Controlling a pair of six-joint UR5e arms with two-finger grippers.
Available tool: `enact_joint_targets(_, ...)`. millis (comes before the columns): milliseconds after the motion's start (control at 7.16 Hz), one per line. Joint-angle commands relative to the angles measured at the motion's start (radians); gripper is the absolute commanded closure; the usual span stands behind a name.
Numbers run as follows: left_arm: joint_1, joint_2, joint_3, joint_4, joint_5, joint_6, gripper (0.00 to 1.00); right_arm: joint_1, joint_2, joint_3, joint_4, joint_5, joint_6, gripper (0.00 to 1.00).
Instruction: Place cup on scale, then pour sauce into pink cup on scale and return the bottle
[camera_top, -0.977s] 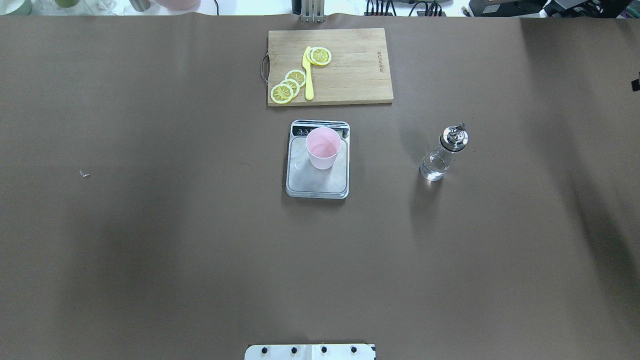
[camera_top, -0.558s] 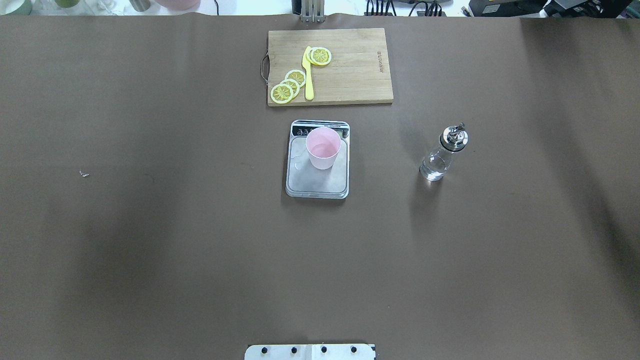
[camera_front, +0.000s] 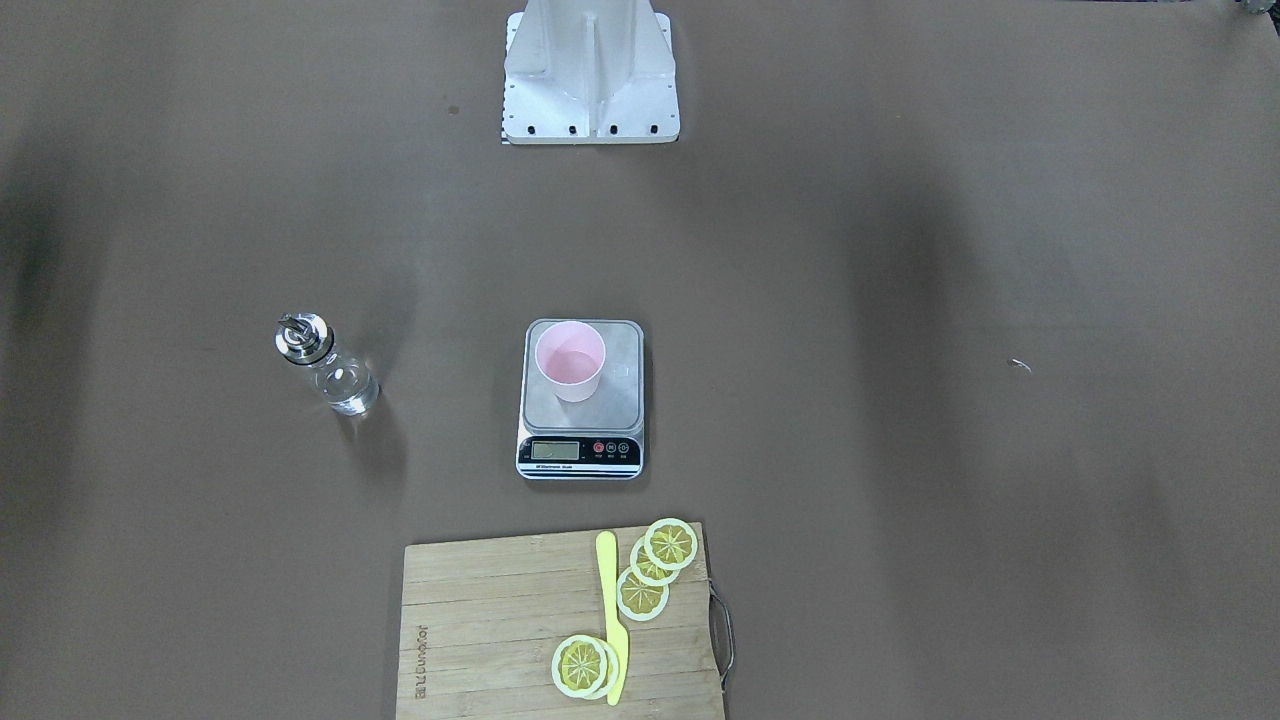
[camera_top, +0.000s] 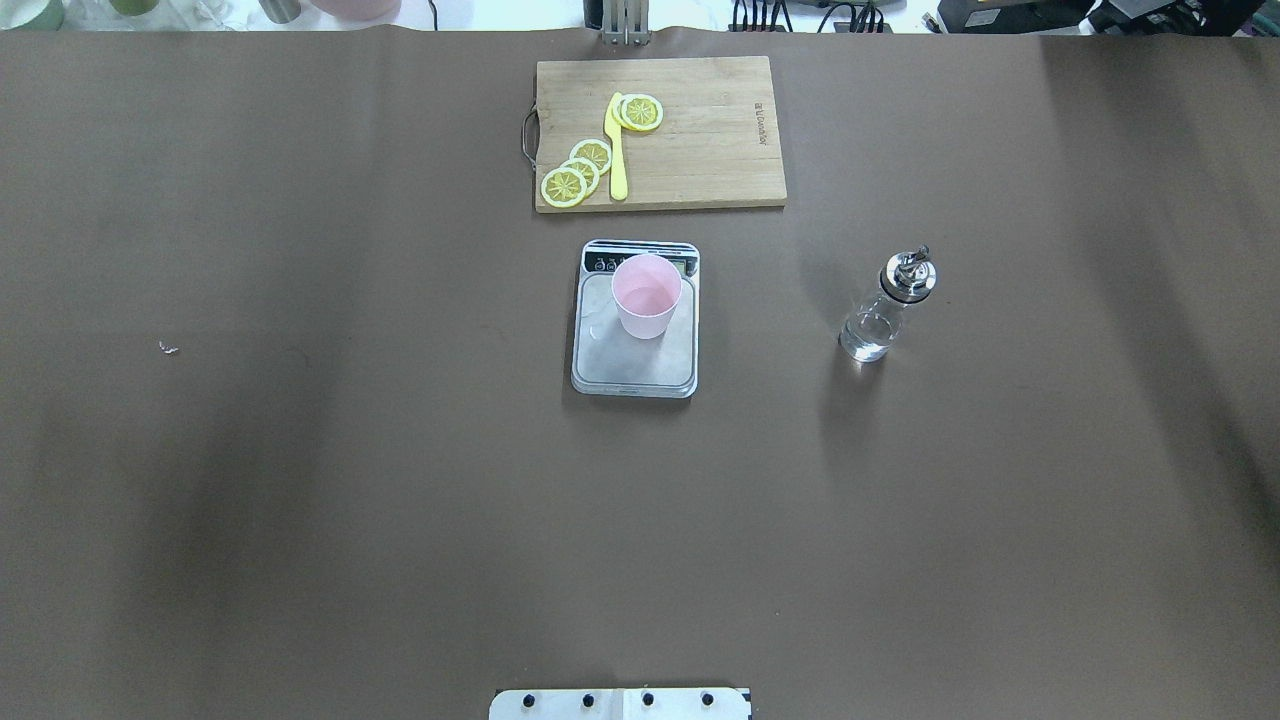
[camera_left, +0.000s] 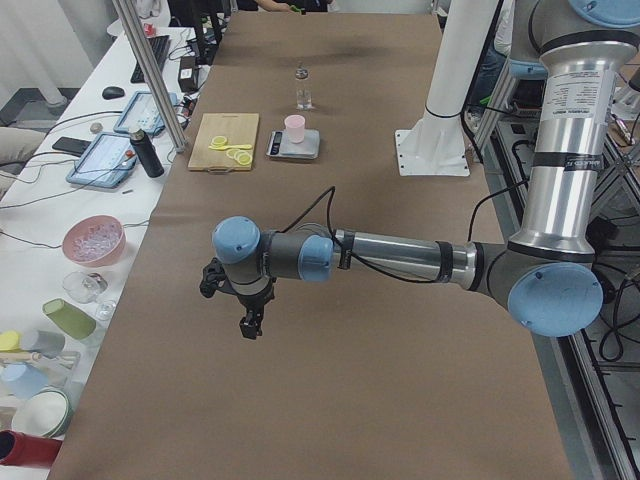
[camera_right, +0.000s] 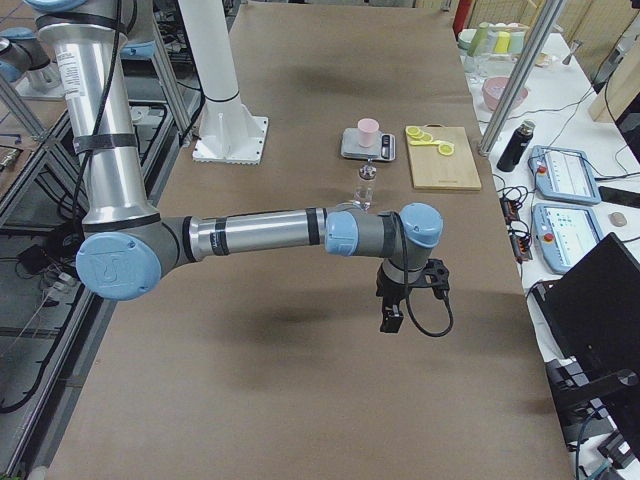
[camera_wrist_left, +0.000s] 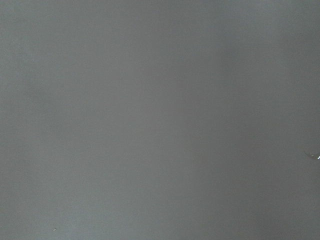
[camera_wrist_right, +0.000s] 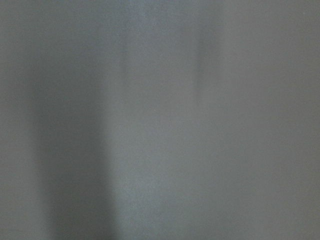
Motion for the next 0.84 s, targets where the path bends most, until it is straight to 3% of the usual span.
enact_joint_targets(0, -0.028, -0.026, 0.03, -0.059, -0.002, -0.014, 0.01, 0.001, -0.004, 0.0, -0.001, 0.012, -0.003, 0.0)
enact_joint_targets(698, -0.028, -0.026, 0.01, -0.073, -0.002, -0.01, 0.01, 0.001, -0.009, 0.002, 0.015, 0.016, -0.004, 0.0)
